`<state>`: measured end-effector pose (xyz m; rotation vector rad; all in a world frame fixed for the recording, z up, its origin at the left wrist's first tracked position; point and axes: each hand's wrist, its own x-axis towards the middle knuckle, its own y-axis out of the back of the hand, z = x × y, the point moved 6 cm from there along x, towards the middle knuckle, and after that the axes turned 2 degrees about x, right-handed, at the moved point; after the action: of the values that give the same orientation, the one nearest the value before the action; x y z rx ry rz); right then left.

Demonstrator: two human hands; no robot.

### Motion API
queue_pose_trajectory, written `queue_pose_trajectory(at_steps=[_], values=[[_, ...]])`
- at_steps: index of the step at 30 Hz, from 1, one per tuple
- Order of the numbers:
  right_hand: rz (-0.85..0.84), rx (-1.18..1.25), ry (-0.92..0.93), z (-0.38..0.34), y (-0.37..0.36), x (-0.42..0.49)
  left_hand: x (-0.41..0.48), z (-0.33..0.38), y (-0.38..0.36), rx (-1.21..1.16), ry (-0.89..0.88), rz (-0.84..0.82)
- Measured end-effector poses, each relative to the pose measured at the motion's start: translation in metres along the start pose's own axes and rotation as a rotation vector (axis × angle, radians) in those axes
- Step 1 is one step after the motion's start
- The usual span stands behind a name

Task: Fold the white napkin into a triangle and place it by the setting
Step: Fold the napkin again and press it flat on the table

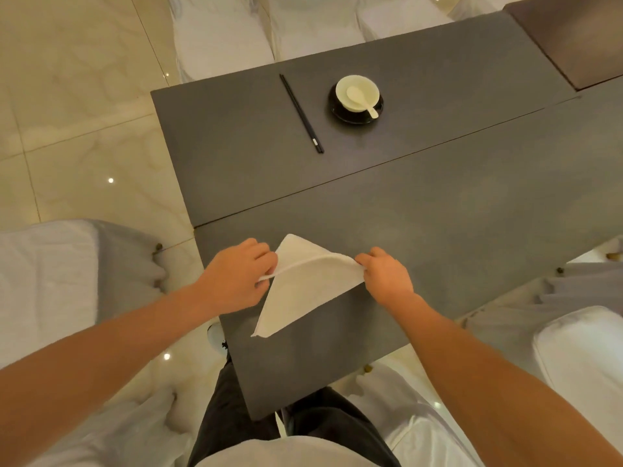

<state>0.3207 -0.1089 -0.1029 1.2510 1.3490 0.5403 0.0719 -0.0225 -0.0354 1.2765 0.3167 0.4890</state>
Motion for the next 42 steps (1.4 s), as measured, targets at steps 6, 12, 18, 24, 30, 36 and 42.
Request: queue_pose_trajectory(at_steps=[6, 12, 18, 24, 30, 36, 42], values=[[0.034, -0.092, 0.095, 0.010, -0.016, -0.011, -0.053, 0.027, -0.073, 0.028, 0.053, -0.214], [0.028, -0.168, 0.210, 0.014, -0.022, -0.016, -0.064, 0.027, -0.096, 0.046, 0.124, -0.269], [0.025, -0.153, 0.212, 0.013, -0.023, -0.021, -0.072, 0.029, -0.104, 0.039, 0.142, -0.255], [0.036, -0.161, 0.242, 0.009, -0.022, -0.024, -0.070, 0.035, -0.111, 0.090, 0.158, -0.388], [-0.007, -0.192, 0.248, 0.007, -0.027, -0.026, -0.071, 0.038, -0.111, 0.151, 0.042, -0.420], [-0.033, -0.208, 0.210, 0.003, -0.027, -0.026, -0.076, 0.046, -0.120, 0.228, 0.037, -0.594], [0.060, -0.246, 0.144, -0.012, -0.015, -0.023, -0.041, 0.059, -0.090, 0.086, 0.229, -0.374]])
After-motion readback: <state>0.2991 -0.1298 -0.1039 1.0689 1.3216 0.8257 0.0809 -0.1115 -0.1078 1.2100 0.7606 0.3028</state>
